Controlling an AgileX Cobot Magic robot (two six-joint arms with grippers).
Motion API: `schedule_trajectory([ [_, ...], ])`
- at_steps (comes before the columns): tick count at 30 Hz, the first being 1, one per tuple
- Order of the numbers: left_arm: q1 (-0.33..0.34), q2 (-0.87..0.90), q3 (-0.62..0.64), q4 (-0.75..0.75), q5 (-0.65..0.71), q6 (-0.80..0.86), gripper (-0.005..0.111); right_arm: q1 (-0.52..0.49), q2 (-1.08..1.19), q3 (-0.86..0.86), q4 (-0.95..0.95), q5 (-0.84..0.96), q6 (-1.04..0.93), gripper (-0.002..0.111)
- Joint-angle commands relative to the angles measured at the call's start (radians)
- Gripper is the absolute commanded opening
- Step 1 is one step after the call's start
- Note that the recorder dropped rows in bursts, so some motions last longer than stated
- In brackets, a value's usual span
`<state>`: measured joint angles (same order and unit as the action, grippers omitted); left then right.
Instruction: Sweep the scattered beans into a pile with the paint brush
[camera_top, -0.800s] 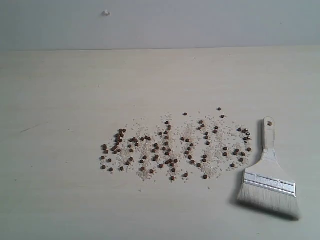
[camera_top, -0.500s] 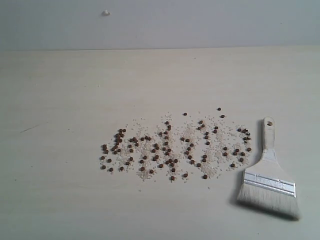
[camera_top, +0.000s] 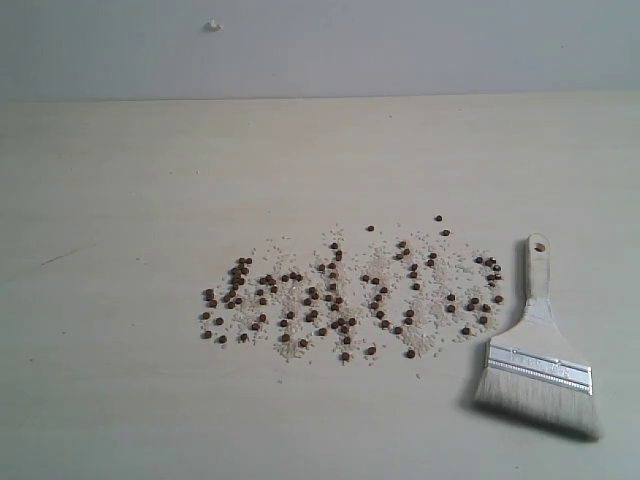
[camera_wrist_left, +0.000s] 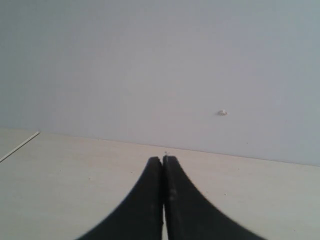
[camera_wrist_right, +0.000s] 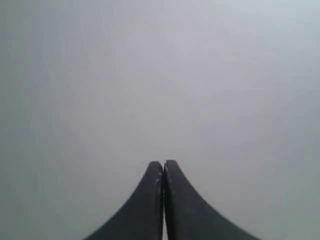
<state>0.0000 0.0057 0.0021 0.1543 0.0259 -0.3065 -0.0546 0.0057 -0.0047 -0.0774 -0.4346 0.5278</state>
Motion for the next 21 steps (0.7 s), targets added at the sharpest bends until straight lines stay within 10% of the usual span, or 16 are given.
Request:
schedule_trajectory([
  [1, 0.001, -0.006, -0.002, -0.001, -0.004, 0.003, 0.000, -0.004, -0.002, 0.005, 0.218, -0.030, -0.132, 0.000],
  [9, 0.001, -0.006, -0.002, -0.001, -0.004, 0.005, 0.000, -0.004, 0.203, -0.129, 0.447, 0.306, -0.454, 0.000],
  [21, 0.001, -0.006, -0.002, -0.001, -0.004, 0.005, 0.000, -0.004, 1.036, -0.650, 0.213, 0.970, -0.504, 0.000],
])
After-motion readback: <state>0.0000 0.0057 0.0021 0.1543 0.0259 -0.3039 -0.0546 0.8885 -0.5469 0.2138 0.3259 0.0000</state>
